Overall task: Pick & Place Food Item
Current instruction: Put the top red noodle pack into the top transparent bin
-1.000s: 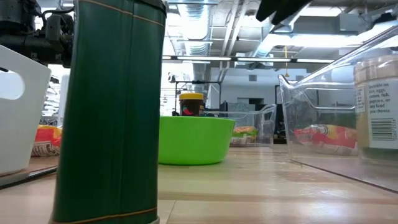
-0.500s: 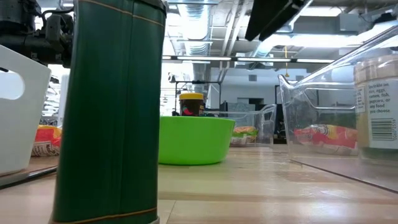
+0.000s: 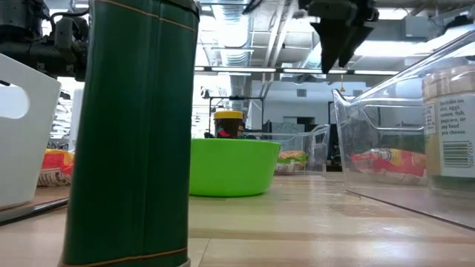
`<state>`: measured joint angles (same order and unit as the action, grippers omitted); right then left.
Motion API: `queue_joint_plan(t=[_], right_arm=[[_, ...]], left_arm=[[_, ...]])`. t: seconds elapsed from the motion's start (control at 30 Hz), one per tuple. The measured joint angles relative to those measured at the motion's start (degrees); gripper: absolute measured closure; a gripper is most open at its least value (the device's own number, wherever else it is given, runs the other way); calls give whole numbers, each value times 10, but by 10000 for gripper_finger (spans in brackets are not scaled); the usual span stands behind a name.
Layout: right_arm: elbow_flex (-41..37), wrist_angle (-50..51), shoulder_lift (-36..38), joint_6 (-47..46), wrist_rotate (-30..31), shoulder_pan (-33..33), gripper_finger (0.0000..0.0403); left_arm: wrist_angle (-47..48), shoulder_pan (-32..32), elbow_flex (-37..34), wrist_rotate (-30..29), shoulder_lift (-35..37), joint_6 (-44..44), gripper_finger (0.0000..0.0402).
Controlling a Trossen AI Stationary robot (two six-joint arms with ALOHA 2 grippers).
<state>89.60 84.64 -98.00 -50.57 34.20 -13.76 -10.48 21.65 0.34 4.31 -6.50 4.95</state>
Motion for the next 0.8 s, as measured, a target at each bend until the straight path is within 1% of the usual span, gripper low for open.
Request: queue_joint_plan(t=[0.07,0.2,0.27,0.43,0.53,0.67,0.8], right_arm=[[0,4,5,7,0,9,19],[0,-26,10,64,-14,26,19],[0,-58,9,111,-18,32,19],[0,-167,3,265,-62,40,19],[0,-214,3,329,-87,47,20],[0,-240,2,343,-134,66,37],[0,-233,3,332,-166,85,74]], left_arm=[[0,0,0,0,0,0,401],[0,0,0,0,0,0,401],[0,0,0,0,0,0,401],[0,0,0,0,0,0,401],[0,0,0,0,0,0,401],[0,0,0,0,0,0,401],[0,0,0,0,0,0,401]])
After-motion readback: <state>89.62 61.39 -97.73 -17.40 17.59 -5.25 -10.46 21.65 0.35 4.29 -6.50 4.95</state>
